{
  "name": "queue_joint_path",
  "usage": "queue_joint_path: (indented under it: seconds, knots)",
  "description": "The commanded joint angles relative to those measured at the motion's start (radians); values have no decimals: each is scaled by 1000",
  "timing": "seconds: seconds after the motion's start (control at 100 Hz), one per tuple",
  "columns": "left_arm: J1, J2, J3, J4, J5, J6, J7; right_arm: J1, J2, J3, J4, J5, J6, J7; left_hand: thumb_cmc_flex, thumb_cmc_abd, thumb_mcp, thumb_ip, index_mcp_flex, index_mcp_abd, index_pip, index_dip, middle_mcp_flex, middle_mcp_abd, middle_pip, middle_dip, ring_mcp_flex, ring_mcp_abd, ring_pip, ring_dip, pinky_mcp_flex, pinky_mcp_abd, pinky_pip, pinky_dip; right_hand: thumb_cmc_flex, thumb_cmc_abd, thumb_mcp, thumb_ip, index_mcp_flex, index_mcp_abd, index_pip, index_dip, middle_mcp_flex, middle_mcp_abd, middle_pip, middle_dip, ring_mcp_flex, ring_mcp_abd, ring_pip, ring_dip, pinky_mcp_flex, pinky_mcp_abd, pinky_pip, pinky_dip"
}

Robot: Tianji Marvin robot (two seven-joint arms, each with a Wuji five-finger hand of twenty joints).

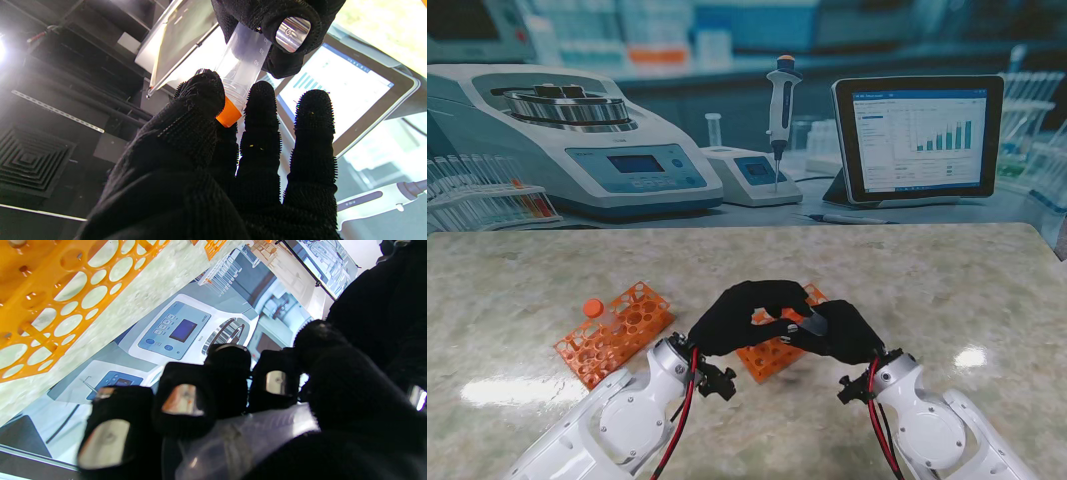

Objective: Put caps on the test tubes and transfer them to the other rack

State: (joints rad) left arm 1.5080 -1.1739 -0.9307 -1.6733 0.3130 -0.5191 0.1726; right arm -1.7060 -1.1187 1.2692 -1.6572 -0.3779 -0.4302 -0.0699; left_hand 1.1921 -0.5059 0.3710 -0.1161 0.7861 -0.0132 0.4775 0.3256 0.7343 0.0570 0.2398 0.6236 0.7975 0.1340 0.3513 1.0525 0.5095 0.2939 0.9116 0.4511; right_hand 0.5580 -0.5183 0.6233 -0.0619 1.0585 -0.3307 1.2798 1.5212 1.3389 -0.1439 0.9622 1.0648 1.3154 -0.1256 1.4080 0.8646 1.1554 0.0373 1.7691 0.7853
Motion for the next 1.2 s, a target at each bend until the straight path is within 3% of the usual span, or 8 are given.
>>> queue_joint_path:
  seconds: [0.0,0.38,0.93,1.15,1.19]
  knots:
    - [3,-4,-2,5,3,4,4,-13,-7,-7,-16,-5,-8,2,99,68,63,37,-4,10,-25,-16,12,16,26,-12,44,-41,-9,-17,-11,10,-12,29,26,32,13,11,37,-77,34,39,26,12,8,2,7,-40,79,59,24,-30,121,4]
    - [12,-14,-8,10,18,10,46,-15,-9,-2,-17,-7,-8,-9,99,83,43,42,-11,20,-35,-24,9,24,24,-13,51,-41,6,-44,-7,17,-4,19,26,33,13,11,37,-77,35,39,27,12,8,2,7,-40,80,59,24,-30,121,4]
    - [17,-16,0,14,-13,12,36,-15,-12,-2,-15,-11,-13,-22,99,81,24,43,-14,21,-38,-27,9,26,24,-16,54,-42,19,-63,-16,29,-8,8,25,33,11,11,37,-78,34,40,27,14,8,2,7,-40,81,59,24,-30,121,4]
    - [19,-11,-1,12,-17,5,20,-13,-13,-3,-14,-9,-10,-23,82,122,-73,73,-23,18,-46,-31,0,23,16,-12,29,-51,50,-79,-26,31,-7,8,25,35,10,11,37,-78,34,40,27,12,8,2,7,-40,81,59,24,-30,121,4]
    - [19,-11,-2,12,-18,6,19,-13,-13,-3,-13,-9,-10,-23,81,139,-116,91,-25,19,-52,-28,-5,25,17,-19,7,-51,91,-116,-31,31,-9,9,26,35,11,11,37,-78,34,40,27,11,8,2,7,-40,81,59,24,-30,121,4]
